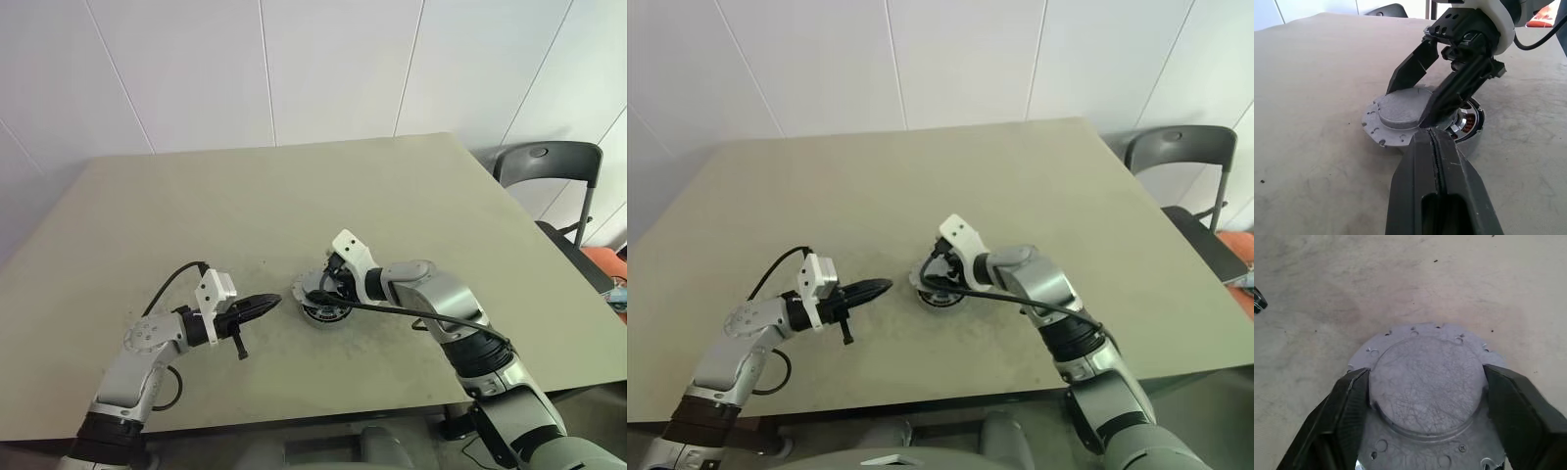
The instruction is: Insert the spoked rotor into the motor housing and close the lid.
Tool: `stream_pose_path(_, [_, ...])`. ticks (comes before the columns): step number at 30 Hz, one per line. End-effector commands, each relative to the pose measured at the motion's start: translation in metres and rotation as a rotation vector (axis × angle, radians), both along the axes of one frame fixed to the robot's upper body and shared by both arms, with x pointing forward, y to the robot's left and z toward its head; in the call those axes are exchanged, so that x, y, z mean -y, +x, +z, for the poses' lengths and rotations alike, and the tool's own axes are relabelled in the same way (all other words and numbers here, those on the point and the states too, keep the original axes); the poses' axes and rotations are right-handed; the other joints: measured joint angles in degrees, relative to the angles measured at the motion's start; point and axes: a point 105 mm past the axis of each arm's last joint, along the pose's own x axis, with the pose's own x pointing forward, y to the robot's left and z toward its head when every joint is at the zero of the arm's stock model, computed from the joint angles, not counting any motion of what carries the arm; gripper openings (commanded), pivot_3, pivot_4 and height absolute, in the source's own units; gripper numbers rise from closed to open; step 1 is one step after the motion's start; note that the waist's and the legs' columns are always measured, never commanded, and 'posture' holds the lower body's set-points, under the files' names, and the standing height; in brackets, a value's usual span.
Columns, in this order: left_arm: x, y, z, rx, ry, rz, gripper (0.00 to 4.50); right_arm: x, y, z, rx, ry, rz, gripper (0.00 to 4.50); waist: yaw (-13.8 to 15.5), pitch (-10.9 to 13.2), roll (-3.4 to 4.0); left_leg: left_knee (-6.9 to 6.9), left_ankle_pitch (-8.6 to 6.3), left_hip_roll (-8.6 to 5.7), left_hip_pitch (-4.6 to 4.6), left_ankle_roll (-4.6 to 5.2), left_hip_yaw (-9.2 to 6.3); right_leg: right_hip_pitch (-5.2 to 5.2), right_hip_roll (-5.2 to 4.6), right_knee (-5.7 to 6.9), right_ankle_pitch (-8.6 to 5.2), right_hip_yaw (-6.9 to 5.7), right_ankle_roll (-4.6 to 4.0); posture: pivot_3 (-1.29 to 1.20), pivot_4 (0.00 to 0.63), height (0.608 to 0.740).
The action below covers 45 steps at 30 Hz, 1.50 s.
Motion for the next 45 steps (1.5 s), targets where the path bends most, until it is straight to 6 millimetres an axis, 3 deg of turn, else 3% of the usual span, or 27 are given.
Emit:
stream_pose_path(1, [-0.002,0.005,0.011,0.054,0.009,0.002,0.0,-0.002,-0.005,-0.007,-0.049,0.006,0.007,3.24,0.0,0.0,0.0,0.0,0.0,0.0,0.0,0.0,0.0,0.0,0.0,0.0,0.0,0.0,0.0,0.0,0.0,0.74])
stream_pose_path(8, [0.004,0.006,0.015,0.06,0.011,-0.002,0.0,0.0,-0.006,0.019,0.067,0.134,0.087,3.24,0.0,0.0,0.0,0.0,0.0,0.0,-0.02,0.0,0.0,0.0,0.0,-0.01,-0.01,0.0,0.02,0.0,0.0,0.74])
stream_pose_path(13, [0.006,0.006,0.018,0.059,0.013,-0.003,0.0,0.009,-0.014,0.029,0.165,0.132,0.199,3.24,0.0,0.0,0.0,-0.02,0.0,0.0,-0.08,0.0,0.01,-0.05,-0.01,-0.05,0.0,0.0,0.03,0.0,0.0,0.74])
stream_pose_path(23, [0.005,0.003,0.019,0.056,0.017,-0.005,0.0,0.021,-0.02,0.016,0.247,0.036,0.295,3.24,0.0,0.0,-0.01,0.01,0.0,0.0,-0.07,0.0,0.01,-0.03,-0.01,-0.04,-0.12,0.0,0.21,0.0,0.0,0.74])
stream_pose_path(41, [0.009,0.003,0.027,0.062,0.019,-0.009,0.0,0.044,-0.025,-0.017,0.122,-0.048,0.261,3.24,0.1,0.0,-0.01,0.01,0.0,0.0,-0.01,0.0,0.01,0.05,-0.01,-0.05,-0.11,0.0,0.17,0.0,0.0,0.74])
stream_pose_path(45, [0.02,0.001,0.032,0.065,0.014,-0.019,0.0,0.046,-0.027,-0.012,0.099,-0.003,0.261,3.24,0.3,0.0,-0.03,0.04,0.0,-0.02,-0.01,0.0,0.01,0.1,-0.03,-0.08,-0.13,0.0,0.19,0.0,0.0,0.74])
